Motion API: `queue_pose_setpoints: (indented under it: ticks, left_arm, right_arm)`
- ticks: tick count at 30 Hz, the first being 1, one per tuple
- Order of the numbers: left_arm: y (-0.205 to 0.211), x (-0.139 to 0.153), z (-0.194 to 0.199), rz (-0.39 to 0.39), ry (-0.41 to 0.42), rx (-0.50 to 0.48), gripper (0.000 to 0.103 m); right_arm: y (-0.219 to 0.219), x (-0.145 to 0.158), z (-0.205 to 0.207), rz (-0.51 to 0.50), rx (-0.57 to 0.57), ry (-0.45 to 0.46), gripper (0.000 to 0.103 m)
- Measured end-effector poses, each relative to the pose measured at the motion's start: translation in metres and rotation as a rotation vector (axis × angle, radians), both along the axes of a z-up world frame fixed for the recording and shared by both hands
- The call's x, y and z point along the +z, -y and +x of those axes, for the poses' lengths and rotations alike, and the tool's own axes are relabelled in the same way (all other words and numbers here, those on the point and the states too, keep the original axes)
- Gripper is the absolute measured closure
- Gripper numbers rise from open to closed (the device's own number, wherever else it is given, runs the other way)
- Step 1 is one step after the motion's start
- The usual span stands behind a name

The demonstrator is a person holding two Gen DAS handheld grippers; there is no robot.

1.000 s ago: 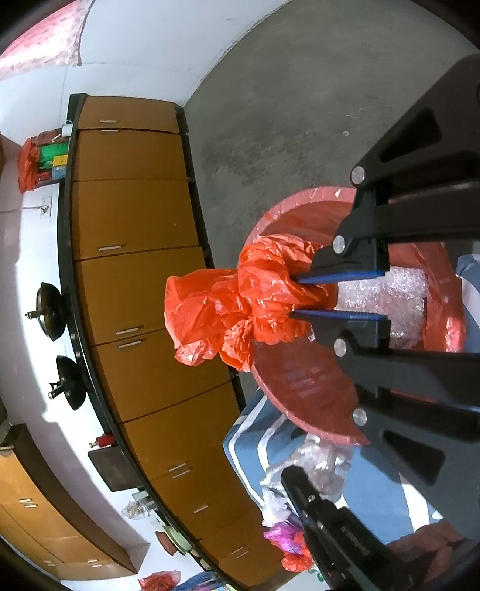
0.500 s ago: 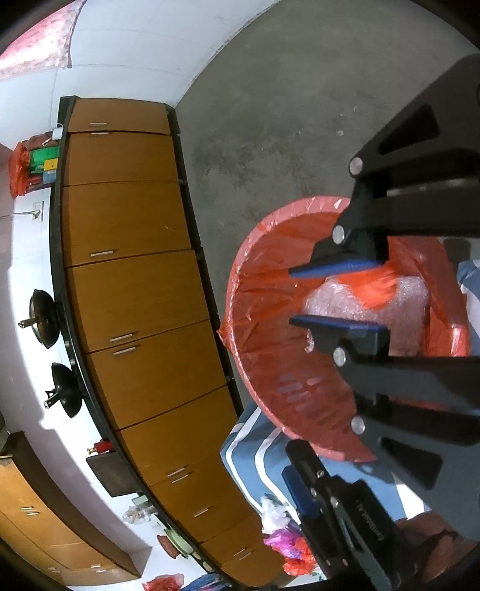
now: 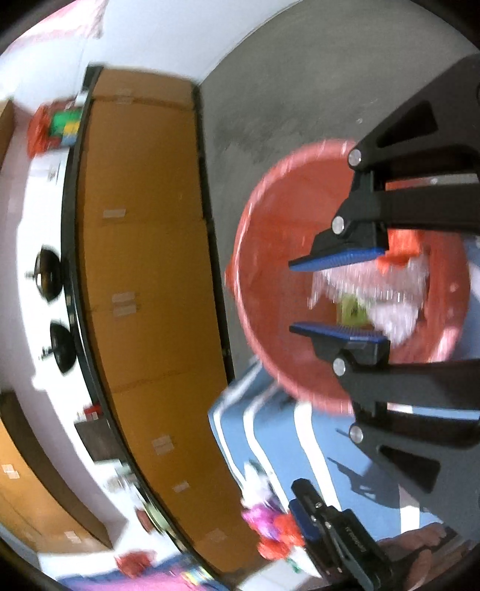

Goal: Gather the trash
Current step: 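Return both grippers to the table of bags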

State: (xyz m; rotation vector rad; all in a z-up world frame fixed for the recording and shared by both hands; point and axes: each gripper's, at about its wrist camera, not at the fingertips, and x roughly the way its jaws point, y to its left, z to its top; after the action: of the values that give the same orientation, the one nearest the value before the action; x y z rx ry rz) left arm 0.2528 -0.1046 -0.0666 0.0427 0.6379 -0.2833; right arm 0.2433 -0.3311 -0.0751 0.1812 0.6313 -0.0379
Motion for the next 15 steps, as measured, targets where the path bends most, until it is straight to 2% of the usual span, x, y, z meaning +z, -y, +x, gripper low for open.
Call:
queue_pose_setpoints:
  ticks: [8, 12, 15]
  left_arm:
    - [-0.136, 0.010, -0.040, 0.073, 0.111, 0.286, 0.043]
    - [-0.202, 0.005, -0.056, 0.107, 0.122, 0.437, 0.038]
    - [-0.241, 0.002, -0.061, 0.106, 0.111, 0.513, 0.038]
  right_arm:
    - [-0.126, 0.007, 0.023, 0.000, 0.258, 0.001, 0.066]
    - [-0.199, 0.005, 0.031, 0.012, 0.379, -0.005, 0.064]
    - [-0.249, 0.001, 0.037, 0.019, 0.444, -0.019, 0.064]
